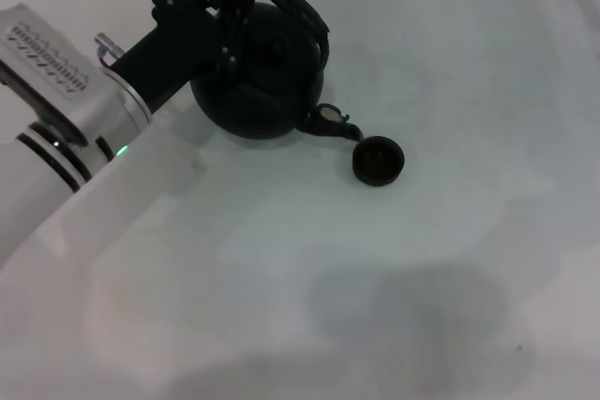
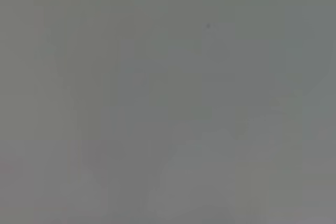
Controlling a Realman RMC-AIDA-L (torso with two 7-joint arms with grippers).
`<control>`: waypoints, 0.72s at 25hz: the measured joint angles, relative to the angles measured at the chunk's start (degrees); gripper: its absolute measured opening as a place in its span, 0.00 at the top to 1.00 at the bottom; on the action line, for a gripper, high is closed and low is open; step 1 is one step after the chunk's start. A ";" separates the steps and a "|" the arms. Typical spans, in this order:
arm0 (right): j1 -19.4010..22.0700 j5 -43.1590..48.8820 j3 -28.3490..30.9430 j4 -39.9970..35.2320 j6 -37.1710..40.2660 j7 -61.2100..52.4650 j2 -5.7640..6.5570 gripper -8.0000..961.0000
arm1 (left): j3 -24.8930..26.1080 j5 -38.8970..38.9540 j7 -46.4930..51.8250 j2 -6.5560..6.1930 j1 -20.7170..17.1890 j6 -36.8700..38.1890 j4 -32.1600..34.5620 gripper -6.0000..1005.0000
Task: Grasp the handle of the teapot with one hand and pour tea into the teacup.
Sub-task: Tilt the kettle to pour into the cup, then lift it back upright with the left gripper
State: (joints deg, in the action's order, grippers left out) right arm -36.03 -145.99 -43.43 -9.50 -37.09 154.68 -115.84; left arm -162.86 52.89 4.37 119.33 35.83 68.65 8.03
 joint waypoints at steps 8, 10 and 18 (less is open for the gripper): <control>0.00 0.00 0.18 0.01 0.00 0.00 0.14 0.13 | -0.01 -0.25 -6.39 0.12 0.42 -2.66 2.80 0.87; -0.01 0.00 0.23 0.01 0.00 0.00 0.16 0.13 | 0.00 -0.24 -6.62 0.12 0.66 -2.73 2.92 0.87; -0.06 0.00 0.30 0.01 0.01 0.00 0.25 0.13 | 0.00 -0.24 -7.65 0.12 0.94 -2.74 3.07 0.87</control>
State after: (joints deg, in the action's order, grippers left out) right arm -36.09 -145.98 -43.13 -9.49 -37.09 154.68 -115.59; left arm -162.86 52.64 -3.27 119.45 36.77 65.91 11.10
